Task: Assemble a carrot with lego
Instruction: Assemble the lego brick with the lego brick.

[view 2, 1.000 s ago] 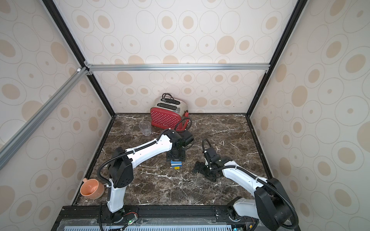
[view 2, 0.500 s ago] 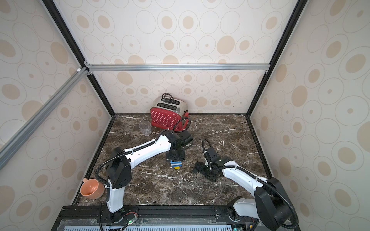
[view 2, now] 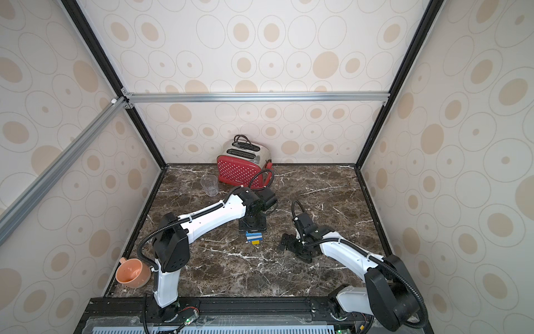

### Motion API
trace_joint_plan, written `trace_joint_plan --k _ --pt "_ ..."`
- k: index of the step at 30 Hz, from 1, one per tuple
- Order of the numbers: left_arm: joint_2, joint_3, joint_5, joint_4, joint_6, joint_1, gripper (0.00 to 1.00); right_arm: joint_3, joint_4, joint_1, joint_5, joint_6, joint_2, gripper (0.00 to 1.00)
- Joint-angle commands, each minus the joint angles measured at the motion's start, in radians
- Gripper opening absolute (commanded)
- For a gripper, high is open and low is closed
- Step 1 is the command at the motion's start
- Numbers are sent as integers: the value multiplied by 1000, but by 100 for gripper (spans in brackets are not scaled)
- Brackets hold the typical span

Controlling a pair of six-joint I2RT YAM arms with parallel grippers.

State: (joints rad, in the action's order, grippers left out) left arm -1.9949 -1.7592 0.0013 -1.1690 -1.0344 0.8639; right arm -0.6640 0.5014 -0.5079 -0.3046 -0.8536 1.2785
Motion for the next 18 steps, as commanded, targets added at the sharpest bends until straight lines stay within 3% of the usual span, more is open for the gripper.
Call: trace_joint_plan --k 1,18 --pt "-29 -42 0 -35 -30 -6 55 -19 17 8 -4 1 9 99" --pt "-59 52 43 11 -50 -10 55 -23 20 14 -6 8 10 99"
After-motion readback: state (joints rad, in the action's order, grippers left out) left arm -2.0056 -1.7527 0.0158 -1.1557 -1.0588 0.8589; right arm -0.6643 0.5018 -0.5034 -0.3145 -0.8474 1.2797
